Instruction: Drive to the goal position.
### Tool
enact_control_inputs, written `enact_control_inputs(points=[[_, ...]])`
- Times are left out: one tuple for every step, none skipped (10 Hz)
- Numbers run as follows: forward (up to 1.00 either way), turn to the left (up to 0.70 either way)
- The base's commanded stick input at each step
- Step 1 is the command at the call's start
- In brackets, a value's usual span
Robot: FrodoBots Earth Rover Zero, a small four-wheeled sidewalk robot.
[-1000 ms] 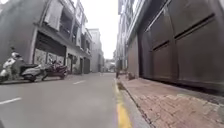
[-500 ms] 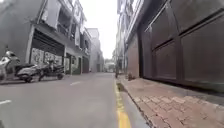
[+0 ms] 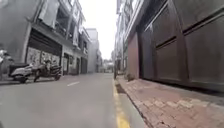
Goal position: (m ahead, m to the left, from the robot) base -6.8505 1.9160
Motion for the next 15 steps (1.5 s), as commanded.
enact_control_inputs(points=[[0.47,0.01],[0.47,0.01],[0.47,0.01],[0.47,0.01],[0.47,0.01],[0.47,0.01],[0.47,0.01],[0.47,0.01],[0.47,0.01],[0.47,0.01],[0.47,0.01],[0.47,0.01],[0.47,0.01],[0.47,0.01],[0.47,0.01]])
